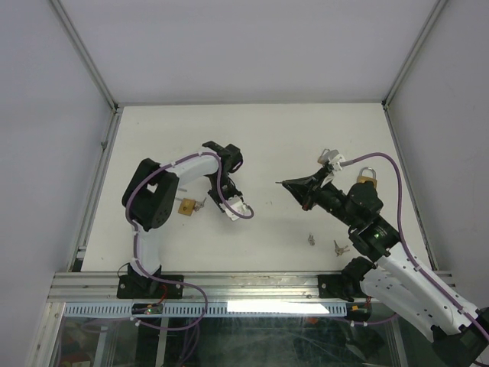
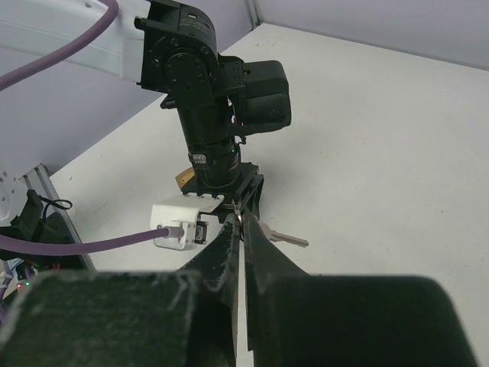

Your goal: Unlock with the key

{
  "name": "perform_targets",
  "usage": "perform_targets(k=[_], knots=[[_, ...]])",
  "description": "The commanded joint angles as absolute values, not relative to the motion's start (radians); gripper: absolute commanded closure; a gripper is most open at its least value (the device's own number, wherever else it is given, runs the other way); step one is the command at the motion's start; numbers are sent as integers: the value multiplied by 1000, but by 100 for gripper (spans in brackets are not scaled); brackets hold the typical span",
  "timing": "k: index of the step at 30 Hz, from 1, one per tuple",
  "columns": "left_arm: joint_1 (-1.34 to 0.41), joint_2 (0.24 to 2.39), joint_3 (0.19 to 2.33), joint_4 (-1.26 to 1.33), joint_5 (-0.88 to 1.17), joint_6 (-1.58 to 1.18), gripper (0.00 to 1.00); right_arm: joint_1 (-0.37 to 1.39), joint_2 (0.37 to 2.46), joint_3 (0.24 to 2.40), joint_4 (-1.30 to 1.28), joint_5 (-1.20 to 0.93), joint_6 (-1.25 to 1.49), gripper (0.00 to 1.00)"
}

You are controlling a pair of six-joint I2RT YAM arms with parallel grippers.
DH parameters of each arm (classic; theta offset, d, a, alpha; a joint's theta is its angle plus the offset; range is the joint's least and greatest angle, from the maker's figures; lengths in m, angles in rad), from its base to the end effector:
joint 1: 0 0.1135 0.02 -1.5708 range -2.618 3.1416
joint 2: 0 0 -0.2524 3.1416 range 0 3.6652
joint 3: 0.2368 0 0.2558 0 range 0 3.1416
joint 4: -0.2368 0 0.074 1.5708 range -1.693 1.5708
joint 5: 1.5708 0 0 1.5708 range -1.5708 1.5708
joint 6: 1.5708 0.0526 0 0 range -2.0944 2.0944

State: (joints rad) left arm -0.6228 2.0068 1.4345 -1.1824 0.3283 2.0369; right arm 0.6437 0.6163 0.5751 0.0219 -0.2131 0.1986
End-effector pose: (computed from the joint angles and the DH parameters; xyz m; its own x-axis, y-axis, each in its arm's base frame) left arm 0.2707 -0.2153 0.1364 0.8094 0.4598 -0.3654 0.4867 -0.8733 -0.0209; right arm 0.1456 0.1231 0.3067 -0.1642 0.1179 -0.9794 -0.7378 0.6443 0.2013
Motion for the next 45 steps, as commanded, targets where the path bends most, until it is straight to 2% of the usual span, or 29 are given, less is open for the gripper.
perform_targets(k=[1, 6, 11, 14, 18, 20, 25, 29, 31, 36, 40, 43, 45], knots=[[-625, 2002, 1390, -1071, 319, 2233, 76, 638, 608, 589, 54, -202, 179, 100], [-626, 1950, 1379, -1023, 388, 2083, 100, 639, 601, 588, 50, -196, 176, 100], [-625, 1843, 1234, -718, 413, 1773, 100, 638, 597, 589, 48, -195, 174, 100], [-632, 1727, 1051, -396, 360, 1590, 100, 638, 596, 591, 48, -195, 173, 100], [-665, 1562, 738, 65, 279, 1487, 100, 639, 590, 588, 49, -194, 172, 100], [-693, 1515, 652, 150, 235, 1402, 100, 639, 589, 587, 54, -194, 172, 100], [-769, 1480, 636, 87, 137, 1249, 100, 639, 600, 592, 59, -195, 175, 100], [-840, 1449, 622, -17, -33, 1431, 100, 638, 604, 596, 60, -204, 180, 100], [-858, 1437, 638, -175, -137, 1534, 100, 638, 603, 595, 59, -204, 183, 100], [-902, 1377, 651, -459, -534, 1784, 100, 638, 594, 585, 69, -204, 188, 100], [-953, 1378, 614, -526, -788, 1883, 100, 638, 594, 576, 81, -209, 188, 100], [-1016, 1550, 666, -602, -947, 1674, 100, 638, 595, 571, 90, -209, 188, 100], [-1044, 1734, 850, -805, -947, 1371, 100, 638, 594, 569, 93, -219, 188, 100]])
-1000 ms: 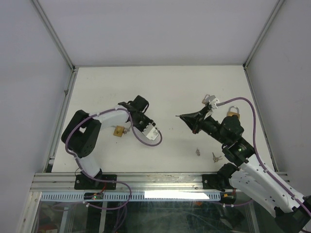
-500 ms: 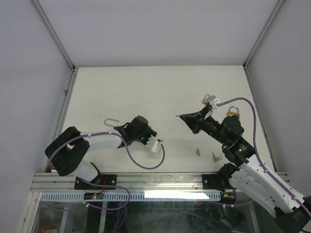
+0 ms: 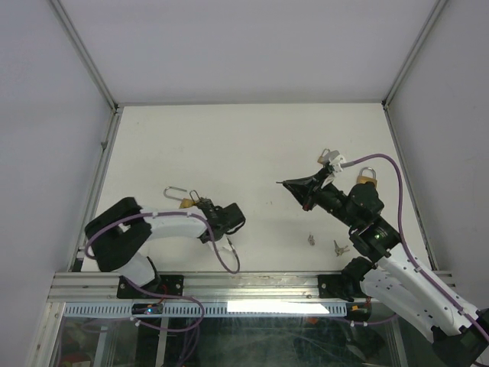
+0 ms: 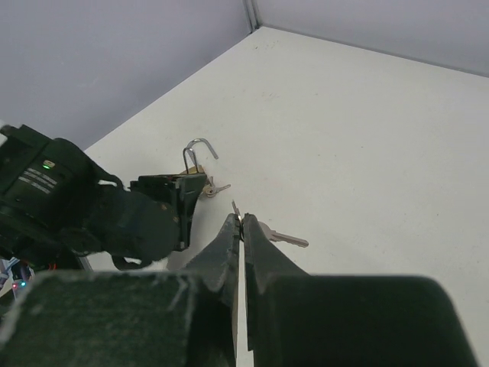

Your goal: Unlock with the key

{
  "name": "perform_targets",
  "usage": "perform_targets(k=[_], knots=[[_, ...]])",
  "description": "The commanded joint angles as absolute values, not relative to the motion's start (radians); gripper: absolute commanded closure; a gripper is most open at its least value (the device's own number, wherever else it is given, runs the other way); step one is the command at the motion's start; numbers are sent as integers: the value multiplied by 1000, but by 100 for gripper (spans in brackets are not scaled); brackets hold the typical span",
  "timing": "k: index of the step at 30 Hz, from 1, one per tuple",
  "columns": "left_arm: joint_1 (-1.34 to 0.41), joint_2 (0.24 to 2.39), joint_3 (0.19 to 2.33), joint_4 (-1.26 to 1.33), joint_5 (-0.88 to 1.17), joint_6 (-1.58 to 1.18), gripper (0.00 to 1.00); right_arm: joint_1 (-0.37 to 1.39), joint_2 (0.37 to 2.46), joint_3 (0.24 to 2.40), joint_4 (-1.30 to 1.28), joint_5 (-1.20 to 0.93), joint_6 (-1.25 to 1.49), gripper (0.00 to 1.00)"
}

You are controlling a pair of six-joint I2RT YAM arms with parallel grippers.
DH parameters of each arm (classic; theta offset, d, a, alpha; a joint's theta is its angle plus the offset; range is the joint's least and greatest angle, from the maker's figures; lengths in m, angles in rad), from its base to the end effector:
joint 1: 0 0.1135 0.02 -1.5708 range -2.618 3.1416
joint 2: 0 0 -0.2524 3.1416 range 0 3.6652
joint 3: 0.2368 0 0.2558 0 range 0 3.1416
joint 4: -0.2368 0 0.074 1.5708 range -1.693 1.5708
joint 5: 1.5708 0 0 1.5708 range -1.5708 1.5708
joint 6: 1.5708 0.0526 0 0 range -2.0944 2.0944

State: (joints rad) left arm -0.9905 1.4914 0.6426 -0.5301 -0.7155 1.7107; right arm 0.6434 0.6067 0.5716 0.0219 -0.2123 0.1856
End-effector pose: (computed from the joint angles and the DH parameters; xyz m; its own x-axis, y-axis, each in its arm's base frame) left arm 0.1555 -0.1743 0.1065 0.6322 0.3989 0.6643 0.4545 -0.8852 0.0991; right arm 0.1443 0.1221 0.3070 -0.1497 0.1132 -0.9822 -0.7401 0.6459 0.1873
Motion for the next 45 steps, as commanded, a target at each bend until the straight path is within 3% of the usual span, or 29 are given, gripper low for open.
perform_targets(k=[1, 4, 9, 16, 24, 29, 38, 39, 42, 45], knots=[[-1051, 1837, 958, -932, -931, 1200, 100, 638, 592, 571, 93, -230, 202, 100], [-1063, 2063, 1184, -1190, -885, 903, 100, 638, 583, 579, 81, -231, 210, 100], [-1126, 1961, 1067, -1075, -784, 1103, 100, 638, 564, 595, 57, -218, 200, 100], [-1119, 2079, 1181, -1074, -688, 1019, 100, 639, 573, 610, 49, -213, 192, 100], [-1122, 2106, 1162, -1061, -563, 992, 100, 639, 567, 627, 21, -205, 181, 100], [-1077, 2019, 1309, -1007, -174, 887, 100, 638, 575, 627, 33, -205, 177, 100], [-1015, 1962, 1225, -898, 121, 936, 100, 639, 597, 652, 16, -222, 179, 100], [-992, 1955, 1228, -888, 160, 927, 93, 639, 592, 653, 14, -218, 178, 100], [-951, 1940, 1251, -875, 189, 914, 50, 639, 586, 658, 7, -206, 174, 100], [-939, 1895, 1283, -900, 211, 917, 22, 638, 593, 657, 12, -205, 176, 100]])
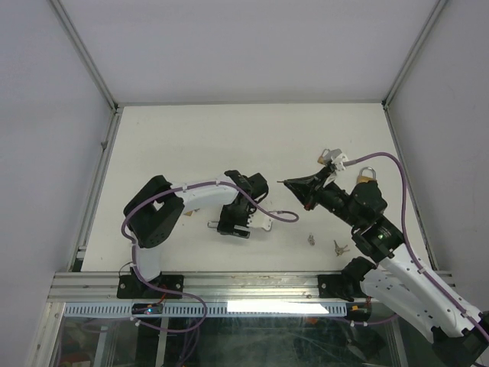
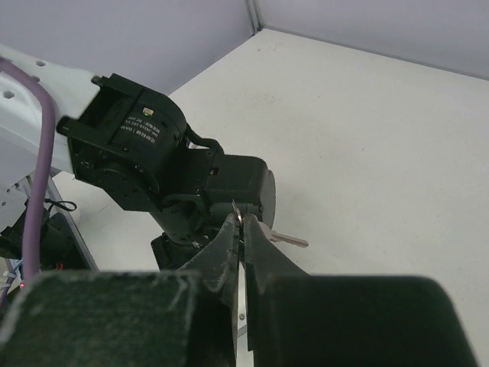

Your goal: Unlock with the key

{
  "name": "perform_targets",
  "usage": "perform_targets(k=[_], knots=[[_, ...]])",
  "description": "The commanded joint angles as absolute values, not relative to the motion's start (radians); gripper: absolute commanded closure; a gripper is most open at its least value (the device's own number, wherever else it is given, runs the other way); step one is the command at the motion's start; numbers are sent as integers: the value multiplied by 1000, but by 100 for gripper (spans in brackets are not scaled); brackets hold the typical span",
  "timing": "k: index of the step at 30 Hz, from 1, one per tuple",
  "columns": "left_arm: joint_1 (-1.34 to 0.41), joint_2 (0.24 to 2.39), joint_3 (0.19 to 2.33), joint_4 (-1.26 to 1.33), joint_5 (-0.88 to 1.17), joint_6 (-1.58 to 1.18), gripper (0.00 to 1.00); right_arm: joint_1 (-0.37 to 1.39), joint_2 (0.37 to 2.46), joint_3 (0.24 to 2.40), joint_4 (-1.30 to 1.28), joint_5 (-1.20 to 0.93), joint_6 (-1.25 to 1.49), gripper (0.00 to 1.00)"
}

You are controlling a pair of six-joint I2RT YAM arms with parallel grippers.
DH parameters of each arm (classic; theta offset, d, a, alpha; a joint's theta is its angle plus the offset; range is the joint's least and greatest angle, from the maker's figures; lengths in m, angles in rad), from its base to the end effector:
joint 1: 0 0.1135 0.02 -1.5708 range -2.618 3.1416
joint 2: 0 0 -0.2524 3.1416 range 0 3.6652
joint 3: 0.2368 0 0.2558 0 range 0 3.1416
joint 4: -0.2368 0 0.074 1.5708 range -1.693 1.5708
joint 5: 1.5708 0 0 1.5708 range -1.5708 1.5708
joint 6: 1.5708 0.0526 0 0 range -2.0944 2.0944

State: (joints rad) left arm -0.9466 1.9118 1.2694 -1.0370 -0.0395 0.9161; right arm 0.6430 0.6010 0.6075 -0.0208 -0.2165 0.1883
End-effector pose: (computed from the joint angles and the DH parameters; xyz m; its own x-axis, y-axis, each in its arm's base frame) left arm 0.1921 -0.2631 0.1246 0.2914 0.9517 0.0971 0.9561 -0.2864 -0.0621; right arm 0.1416 0.1202 0.3161 -0.1530 0.1138 -0.9816 -0.7420 0.6429 0.1902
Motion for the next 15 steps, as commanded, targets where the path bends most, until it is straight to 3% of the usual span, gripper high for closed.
perform_targets(k=[1, 2, 3, 8, 11, 12, 15], knots=[[-932, 1880, 1308, -924, 228, 907, 13, 639, 597, 657, 14, -207, 179, 100], [-921, 1866, 1332, -945, 241, 887, 3, 638, 600, 654, 17, -208, 182, 100], [-906, 1855, 1357, -968, 259, 864, 1, 638, 605, 652, 19, -212, 187, 100], [-783, 1758, 1435, -1058, 392, 752, 1, 638, 621, 635, 46, -223, 200, 100], [-662, 1697, 1384, -993, 401, 518, 1, 639, 620, 631, 57, -223, 200, 100], [-626, 1686, 1358, -967, 362, 407, 2, 639, 618, 631, 58, -223, 200, 100], [-568, 1662, 1315, -955, 217, 130, 26, 639, 614, 632, 56, -222, 200, 100]])
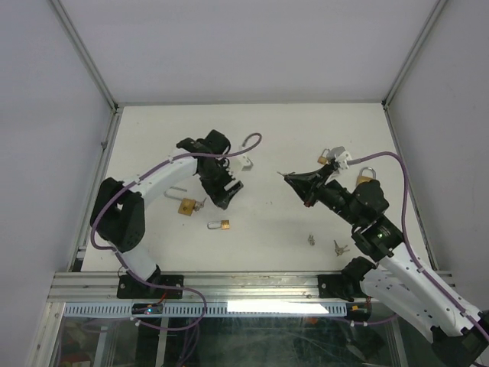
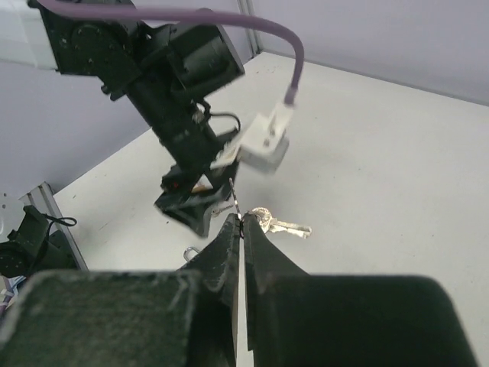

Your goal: Unlock with the key

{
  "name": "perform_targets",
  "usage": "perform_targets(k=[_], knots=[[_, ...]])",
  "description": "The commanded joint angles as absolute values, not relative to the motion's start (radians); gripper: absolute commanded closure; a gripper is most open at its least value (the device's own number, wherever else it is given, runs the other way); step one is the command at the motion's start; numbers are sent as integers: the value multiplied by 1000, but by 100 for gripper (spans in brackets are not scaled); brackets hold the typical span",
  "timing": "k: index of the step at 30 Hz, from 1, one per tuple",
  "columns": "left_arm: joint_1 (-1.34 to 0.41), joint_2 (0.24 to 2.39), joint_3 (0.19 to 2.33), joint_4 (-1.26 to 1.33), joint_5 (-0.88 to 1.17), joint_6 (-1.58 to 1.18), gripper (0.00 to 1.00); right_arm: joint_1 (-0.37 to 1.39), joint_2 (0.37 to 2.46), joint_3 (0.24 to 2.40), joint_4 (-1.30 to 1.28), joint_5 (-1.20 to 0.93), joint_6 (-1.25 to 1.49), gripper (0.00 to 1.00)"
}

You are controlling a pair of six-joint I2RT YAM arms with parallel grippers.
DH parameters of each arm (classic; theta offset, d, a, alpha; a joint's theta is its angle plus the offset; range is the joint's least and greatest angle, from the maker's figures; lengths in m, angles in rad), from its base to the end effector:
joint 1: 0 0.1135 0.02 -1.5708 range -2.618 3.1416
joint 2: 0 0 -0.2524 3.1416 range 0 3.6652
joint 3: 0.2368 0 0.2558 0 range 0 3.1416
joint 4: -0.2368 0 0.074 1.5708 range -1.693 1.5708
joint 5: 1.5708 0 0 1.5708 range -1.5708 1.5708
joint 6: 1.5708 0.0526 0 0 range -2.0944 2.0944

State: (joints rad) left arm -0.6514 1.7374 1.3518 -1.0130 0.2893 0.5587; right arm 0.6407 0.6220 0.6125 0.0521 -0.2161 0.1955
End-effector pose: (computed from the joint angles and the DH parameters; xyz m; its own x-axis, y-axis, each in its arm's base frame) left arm 0.2582 -0.2157 0.2019 -0.3357 0.8948 -0.2943 0.9410 0.3045 -0.1475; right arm 0.1451 0.1222 0.3235 -0.1133 0.1522 -0.9818 -0.7478 0.6376 0.1851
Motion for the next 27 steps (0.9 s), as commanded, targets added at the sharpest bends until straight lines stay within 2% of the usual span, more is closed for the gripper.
perform_targets(k=[1, 3, 5, 9, 10, 14, 20, 27], knots=[[-562, 1653, 1307, -961, 186, 88, 35, 639, 612, 633, 52, -221, 200, 100], [-561, 1621, 1279, -966, 165, 44, 49, 638, 608, 638, 43, -218, 200, 100], [-561, 1588, 1228, -961, 159, 39, 54, 639, 603, 641, 35, -218, 200, 100], [-562, 1559, 1119, -941, 169, 79, 37, 638, 593, 634, 36, -218, 200, 100], [-564, 1562, 1116, -939, 156, 81, 37, 639, 591, 631, 37, -218, 200, 100], [-572, 1621, 1112, -930, 129, 72, 59, 638, 582, 627, 38, -218, 200, 100], [-619, 1648, 1080, -904, 139, 76, 48, 638, 554, 628, 11, -210, 200, 100], [-620, 1693, 1042, -847, 106, 75, 55, 638, 543, 631, 3, -202, 200, 100]])
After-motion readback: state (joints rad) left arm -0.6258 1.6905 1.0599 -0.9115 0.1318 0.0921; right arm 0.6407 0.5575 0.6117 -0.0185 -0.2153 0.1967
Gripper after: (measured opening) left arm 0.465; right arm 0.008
